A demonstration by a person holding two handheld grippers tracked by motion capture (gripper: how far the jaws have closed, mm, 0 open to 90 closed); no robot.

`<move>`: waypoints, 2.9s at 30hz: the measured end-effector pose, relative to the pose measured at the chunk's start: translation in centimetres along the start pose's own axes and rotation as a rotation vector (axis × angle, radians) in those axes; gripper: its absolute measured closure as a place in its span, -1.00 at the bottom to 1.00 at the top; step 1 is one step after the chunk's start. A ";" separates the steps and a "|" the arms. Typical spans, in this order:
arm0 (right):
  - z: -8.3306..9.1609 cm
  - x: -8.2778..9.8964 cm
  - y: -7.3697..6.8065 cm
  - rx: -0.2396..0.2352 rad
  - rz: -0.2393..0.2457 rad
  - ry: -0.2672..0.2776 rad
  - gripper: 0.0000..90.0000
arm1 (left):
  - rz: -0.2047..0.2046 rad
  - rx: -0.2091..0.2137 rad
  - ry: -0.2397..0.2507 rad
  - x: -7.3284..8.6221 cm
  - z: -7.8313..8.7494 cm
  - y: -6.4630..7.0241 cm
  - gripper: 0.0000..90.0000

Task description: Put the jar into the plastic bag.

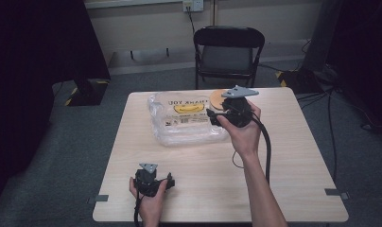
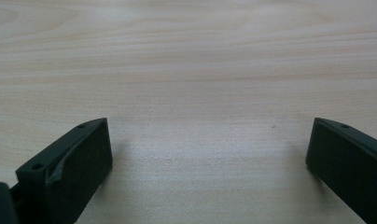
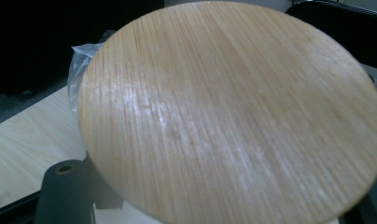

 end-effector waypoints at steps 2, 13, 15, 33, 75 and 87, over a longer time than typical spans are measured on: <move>-0.5 -0.3 0.0 0.002 0.002 -0.004 -0.42 | 0.001 0.001 0.001 0.0 0.0 0.0 -1.00; -2.5 -2.9 0.1 -0.003 0.006 -0.007 -0.42 | 0.000 0.000 0.001 0.0 0.0 0.0 -1.00; -2.9 -3.2 0.1 0.000 0.010 -0.010 -0.42 | 0.000 0.000 0.001 0.0 0.0 0.0 -1.00; -8.2 -4.1 -0.3 -0.005 0.013 -0.054 -0.42 | -0.001 0.000 0.000 0.0 0.0 0.0 -1.00; -18.3 1.3 -0.3 0.001 -0.032 -0.207 -0.42 | 0.001 0.000 0.001 0.0 0.0 0.0 -1.00; -18.7 1.8 -0.1 0.006 -0.046 -0.219 -0.42 | 0.001 0.000 0.001 0.0 0.0 0.0 -1.00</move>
Point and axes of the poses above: each handheld gripper's, and its own axes: z roughly backward along the jaws, x roughly out of its underside, y roughly to its right, the point moved 6 cm from there along -z, roughly forward along the jaws, and after that the axes turned 3 degrees about -y, right-handed, at the moved point
